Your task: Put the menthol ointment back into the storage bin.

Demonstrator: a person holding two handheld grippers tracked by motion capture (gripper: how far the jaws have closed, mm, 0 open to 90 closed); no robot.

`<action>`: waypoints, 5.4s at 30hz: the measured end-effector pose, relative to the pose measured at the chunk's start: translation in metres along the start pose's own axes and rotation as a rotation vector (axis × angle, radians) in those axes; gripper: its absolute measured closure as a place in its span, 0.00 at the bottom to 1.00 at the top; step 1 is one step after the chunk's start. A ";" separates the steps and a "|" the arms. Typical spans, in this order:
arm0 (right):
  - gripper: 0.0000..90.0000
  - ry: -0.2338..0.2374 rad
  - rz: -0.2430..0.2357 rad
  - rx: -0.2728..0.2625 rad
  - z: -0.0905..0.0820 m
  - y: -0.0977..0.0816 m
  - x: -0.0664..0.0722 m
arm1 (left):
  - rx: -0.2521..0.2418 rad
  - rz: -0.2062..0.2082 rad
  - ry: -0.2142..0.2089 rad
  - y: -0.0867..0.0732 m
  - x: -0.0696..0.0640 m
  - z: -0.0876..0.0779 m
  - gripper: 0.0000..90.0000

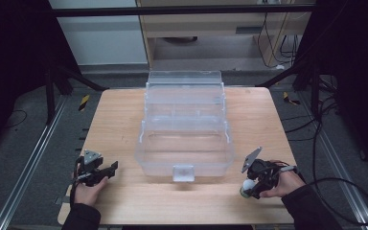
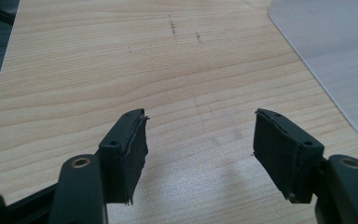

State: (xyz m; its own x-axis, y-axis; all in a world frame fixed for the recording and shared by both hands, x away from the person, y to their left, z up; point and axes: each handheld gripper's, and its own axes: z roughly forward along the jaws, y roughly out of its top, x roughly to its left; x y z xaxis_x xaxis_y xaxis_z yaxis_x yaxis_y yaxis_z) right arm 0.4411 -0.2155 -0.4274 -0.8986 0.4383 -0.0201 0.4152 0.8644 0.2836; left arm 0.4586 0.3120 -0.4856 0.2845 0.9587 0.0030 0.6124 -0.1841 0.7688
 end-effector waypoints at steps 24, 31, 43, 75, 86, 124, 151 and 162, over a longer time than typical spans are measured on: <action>0.55 0.043 -0.003 0.078 0.011 0.007 -0.002 | 0.005 0.003 -0.002 0.000 0.000 0.000 0.38; 0.56 0.046 0.014 0.072 0.008 0.006 -0.002 | 0.006 0.003 -0.002 0.000 0.000 0.000 0.38; 0.56 0.033 0.060 -0.018 -0.023 0.014 -0.006 | 0.009 0.005 -0.005 0.000 -0.001 0.001 0.38; 0.56 0.037 0.072 -0.110 -0.093 0.051 -0.015 | 0.015 0.006 -0.010 0.000 0.000 0.001 0.38; 0.56 0.043 0.067 -0.132 -0.100 0.073 -0.028 | 0.018 0.006 -0.011 0.000 0.000 0.002 0.39; 0.56 0.021 0.035 -0.122 -0.041 0.113 -0.048 | 0.014 0.005 -0.009 0.000 0.001 0.002 0.39; 0.56 0.028 0.020 -0.071 -0.001 0.103 -0.049 | 0.012 0.004 -0.005 0.000 0.001 0.001 0.39; 0.56 0.036 0.011 -0.072 0.006 0.101 -0.048 | 0.013 0.004 -0.005 0.000 0.002 0.001 0.39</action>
State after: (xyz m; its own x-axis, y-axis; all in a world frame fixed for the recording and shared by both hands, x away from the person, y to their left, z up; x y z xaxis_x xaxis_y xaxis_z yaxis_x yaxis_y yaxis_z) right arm 0.5269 -0.1474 -0.4036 -0.8989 0.4378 0.0175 0.4154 0.8388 0.3520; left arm 0.4601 0.3133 -0.4859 0.2908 0.9568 0.0033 0.6203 -0.1911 0.7607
